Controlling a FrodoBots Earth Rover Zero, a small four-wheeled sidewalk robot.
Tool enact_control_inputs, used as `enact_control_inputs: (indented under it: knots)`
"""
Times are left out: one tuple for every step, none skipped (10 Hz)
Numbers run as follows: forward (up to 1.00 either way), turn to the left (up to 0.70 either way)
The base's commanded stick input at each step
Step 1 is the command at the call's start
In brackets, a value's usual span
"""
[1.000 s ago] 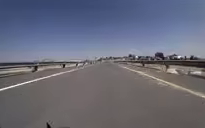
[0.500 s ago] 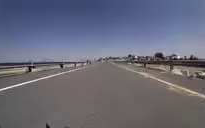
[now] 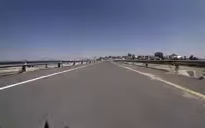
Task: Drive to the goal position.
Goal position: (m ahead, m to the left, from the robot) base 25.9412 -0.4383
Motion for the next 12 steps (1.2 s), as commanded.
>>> enact_control_inputs:
  knots:
    - [1.00,0.00]
    - [1.00,0.00]
    - [1.00,0.00]
    - [1.00,0.00]
    - [1.00,0.00]
    - [1.00,0.00]
    - [1.00,0.00]
    - [1.00,0.00]
    - [1.00,0.00]
    - [1.00,0.00]
    - [1.00,0.00]
    - [1.00,0.00]
